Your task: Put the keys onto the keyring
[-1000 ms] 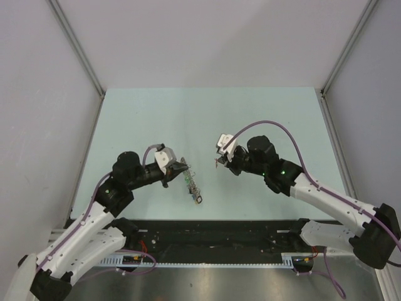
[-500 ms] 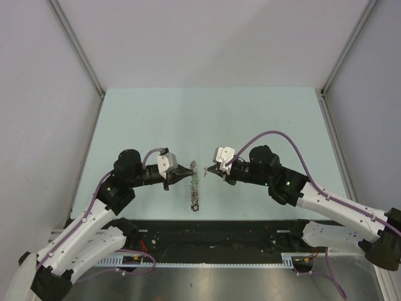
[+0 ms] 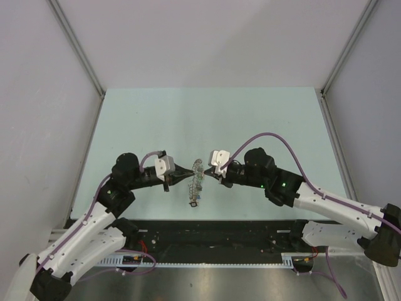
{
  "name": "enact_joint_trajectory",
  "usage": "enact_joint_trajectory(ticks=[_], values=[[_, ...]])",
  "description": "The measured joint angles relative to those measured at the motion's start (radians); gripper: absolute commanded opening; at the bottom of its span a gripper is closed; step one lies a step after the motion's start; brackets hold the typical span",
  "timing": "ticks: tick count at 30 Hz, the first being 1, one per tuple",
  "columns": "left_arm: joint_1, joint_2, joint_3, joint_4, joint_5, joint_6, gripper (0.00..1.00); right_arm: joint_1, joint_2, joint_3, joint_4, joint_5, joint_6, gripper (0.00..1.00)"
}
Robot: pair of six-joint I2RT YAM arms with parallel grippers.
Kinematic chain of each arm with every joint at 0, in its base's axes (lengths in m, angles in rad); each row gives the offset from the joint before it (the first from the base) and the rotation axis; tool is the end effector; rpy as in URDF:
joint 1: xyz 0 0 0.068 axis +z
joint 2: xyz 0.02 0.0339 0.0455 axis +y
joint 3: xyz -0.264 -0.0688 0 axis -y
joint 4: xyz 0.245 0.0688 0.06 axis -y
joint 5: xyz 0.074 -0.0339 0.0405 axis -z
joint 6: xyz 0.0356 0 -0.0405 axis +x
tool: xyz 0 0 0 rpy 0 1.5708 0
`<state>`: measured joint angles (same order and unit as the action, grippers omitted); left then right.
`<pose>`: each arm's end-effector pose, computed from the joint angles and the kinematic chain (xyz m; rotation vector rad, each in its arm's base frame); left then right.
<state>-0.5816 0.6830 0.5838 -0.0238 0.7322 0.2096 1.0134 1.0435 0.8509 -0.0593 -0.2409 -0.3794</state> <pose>0.1245 -0.1104 0.3032 1.1520 1.3073 -0.8915 0.1220 0.2118 0.3266 -1.3259 1.3139 0.6628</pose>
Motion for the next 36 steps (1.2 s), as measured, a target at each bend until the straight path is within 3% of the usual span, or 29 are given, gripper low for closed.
enact_joint_trajectory(ticks=[36], values=[[0.0,-0.031,-0.014,0.04,-0.004,-0.018,0.0,-0.006,0.013,-0.001,0.06,-0.072,0.031,0.0]])
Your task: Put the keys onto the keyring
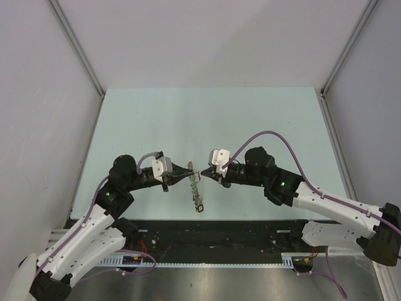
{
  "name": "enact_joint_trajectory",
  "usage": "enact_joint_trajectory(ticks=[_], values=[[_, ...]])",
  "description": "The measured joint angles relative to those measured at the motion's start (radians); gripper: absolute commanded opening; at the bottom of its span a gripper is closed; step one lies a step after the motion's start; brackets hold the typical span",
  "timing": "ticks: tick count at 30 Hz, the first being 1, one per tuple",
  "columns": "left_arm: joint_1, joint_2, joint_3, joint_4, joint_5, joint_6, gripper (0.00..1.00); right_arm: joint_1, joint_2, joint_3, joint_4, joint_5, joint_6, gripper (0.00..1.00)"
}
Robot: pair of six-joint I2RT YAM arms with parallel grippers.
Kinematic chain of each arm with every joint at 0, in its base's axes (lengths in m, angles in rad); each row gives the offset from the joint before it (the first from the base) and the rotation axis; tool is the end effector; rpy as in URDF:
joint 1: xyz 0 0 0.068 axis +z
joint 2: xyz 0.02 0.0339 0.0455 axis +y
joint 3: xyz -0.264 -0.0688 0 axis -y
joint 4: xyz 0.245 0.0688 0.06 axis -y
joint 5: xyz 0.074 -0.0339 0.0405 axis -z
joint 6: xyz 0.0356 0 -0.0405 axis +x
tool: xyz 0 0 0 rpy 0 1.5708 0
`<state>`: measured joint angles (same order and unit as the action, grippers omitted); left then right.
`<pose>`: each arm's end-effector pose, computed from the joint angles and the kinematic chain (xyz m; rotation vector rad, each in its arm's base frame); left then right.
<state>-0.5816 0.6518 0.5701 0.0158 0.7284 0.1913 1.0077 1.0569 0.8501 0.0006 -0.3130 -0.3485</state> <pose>0.1203 -0.1075 0.3068 1.1299 1.2645 -0.8872 0.1231 0.2155 0.3297 -1.3194 1.2672 0.7481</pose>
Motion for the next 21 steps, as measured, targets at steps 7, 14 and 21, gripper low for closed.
enact_joint_trajectory(ticks=[7,14,21], values=[[0.0,0.0,0.0,0.001,-0.001,0.0,0.0,-0.002,0.008,0.0,0.012,0.001,0.008,0.0],[0.0,-0.005,0.0,0.0,-0.015,0.0,0.01,-0.004,0.009,0.0,0.012,0.002,0.008,0.0],[0.0,-0.011,0.0,0.0,-0.019,0.0,0.0,-0.01,0.009,0.0,0.012,0.006,0.013,0.0]])
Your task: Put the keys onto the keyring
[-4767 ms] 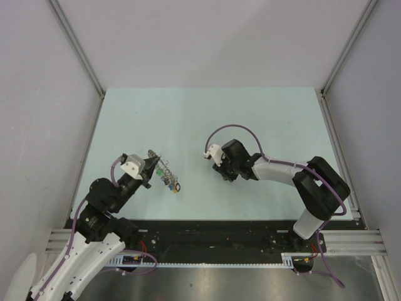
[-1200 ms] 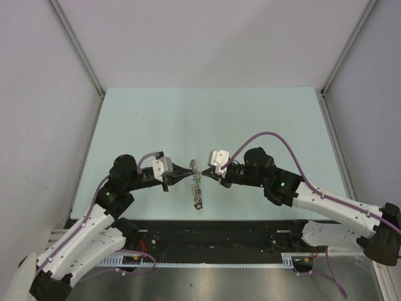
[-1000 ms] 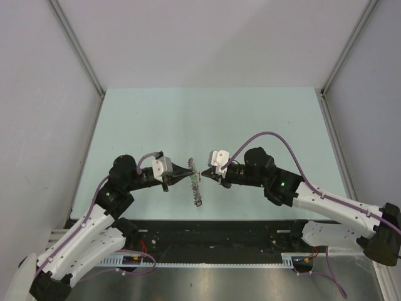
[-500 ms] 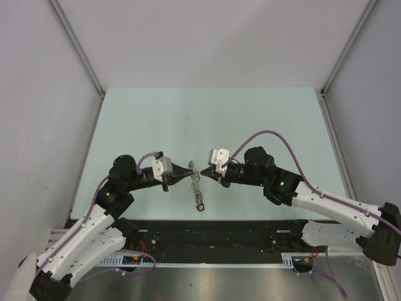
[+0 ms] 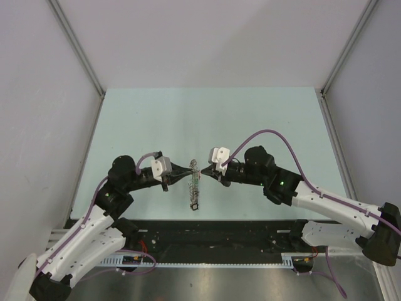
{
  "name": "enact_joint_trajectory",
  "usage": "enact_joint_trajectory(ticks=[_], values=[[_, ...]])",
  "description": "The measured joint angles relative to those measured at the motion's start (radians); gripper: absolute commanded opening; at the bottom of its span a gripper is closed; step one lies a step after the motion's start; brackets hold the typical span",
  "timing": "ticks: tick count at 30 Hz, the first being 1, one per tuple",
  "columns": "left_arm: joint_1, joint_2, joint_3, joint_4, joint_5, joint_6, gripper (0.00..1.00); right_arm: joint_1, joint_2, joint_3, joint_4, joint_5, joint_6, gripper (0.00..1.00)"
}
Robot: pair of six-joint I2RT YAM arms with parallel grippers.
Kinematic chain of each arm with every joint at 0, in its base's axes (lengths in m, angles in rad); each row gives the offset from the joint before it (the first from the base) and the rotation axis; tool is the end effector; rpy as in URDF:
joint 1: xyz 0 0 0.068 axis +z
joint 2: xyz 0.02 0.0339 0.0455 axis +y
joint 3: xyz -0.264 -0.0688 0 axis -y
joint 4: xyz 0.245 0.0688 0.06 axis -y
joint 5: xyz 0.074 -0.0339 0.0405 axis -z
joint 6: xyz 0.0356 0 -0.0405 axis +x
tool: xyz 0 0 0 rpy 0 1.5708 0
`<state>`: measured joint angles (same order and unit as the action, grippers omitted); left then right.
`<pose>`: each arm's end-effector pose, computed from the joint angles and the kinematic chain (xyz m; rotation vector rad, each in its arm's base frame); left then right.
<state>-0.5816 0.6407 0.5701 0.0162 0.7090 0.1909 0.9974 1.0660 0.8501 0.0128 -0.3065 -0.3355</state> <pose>0.1192 -0.1061 0.3084 1.1147 1.2623 -0.8692 0.1267 0.2160 0.3289 -1.2993 1.2831 0.7445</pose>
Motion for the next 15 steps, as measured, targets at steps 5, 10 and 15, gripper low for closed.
enact_joint_trajectory(ticks=[5,10,15], values=[[0.0,0.0,0.0,0.0,0.002,0.0,0.0,-0.001,0.0,0.0,0.0,0.002,0.002,0.0],[0.0,0.0,0.0,0.0,0.002,0.0,0.0,-0.001,0.0,0.0,0.0,-0.002,0.002,0.0],[0.0,0.0,0.0,0.0,0.002,0.0,0.0,-0.001,0.0,0.0,0.0,-0.01,0.002,0.0]])
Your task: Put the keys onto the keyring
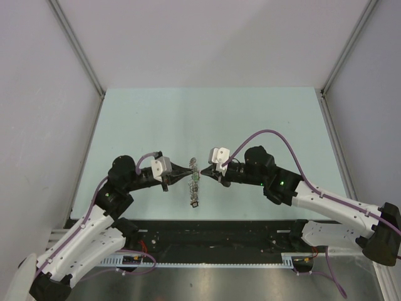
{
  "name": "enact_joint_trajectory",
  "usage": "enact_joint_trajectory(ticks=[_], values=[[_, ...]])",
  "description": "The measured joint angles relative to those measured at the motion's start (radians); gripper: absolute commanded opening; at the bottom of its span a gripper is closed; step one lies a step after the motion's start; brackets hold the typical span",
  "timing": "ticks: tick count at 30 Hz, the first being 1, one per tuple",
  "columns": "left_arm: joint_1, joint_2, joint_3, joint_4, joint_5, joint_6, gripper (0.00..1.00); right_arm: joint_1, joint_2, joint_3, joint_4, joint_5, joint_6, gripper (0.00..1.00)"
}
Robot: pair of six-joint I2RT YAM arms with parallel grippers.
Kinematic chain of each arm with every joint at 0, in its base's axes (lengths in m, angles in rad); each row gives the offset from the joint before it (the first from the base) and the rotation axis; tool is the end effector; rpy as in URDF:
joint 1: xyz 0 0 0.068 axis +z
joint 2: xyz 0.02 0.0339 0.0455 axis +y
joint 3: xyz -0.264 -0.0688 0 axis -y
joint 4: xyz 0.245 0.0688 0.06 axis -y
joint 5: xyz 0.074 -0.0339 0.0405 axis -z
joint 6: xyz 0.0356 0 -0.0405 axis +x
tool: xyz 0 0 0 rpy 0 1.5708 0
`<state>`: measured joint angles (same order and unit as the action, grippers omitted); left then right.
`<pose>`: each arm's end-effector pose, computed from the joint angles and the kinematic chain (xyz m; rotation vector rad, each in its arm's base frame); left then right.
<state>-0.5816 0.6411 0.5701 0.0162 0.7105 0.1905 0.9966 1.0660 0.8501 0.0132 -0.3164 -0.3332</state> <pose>0.1192 -0.1061 0.3083 1.1156 1.2623 -0.8708 0.1266 0.2160 0.3290 -1.3030 1.2802 0.7542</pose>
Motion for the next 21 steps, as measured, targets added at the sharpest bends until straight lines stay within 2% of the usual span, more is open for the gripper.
enact_joint_trajectory(ticks=[21], values=[[0.0,0.0,0.0,0.0,0.003,-0.006,0.01,-0.006,0.0,-0.001,0.007,-0.006,0.008,0.0]])
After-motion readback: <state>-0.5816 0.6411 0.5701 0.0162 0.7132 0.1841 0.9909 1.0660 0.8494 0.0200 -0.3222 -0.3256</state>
